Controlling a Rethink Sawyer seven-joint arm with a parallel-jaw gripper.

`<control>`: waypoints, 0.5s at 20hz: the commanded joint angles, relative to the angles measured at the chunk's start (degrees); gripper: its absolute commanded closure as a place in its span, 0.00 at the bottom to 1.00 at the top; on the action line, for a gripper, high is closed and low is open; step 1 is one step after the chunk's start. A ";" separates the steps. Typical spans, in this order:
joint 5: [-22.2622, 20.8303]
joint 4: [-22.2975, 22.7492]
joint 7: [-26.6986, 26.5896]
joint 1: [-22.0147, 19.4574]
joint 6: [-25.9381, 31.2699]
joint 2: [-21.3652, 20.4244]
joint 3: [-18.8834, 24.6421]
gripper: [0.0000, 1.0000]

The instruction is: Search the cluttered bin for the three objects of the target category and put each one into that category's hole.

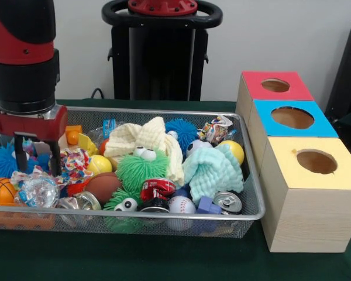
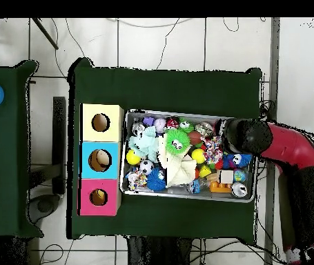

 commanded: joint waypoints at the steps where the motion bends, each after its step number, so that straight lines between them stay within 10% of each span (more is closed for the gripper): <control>1: 0.60 -10.22 -6.40 2.58 10.47 4.98 4.75 0.00; 10: 0.35 -20.40 -8.23 4.29 13.69 11.38 5.97 0.00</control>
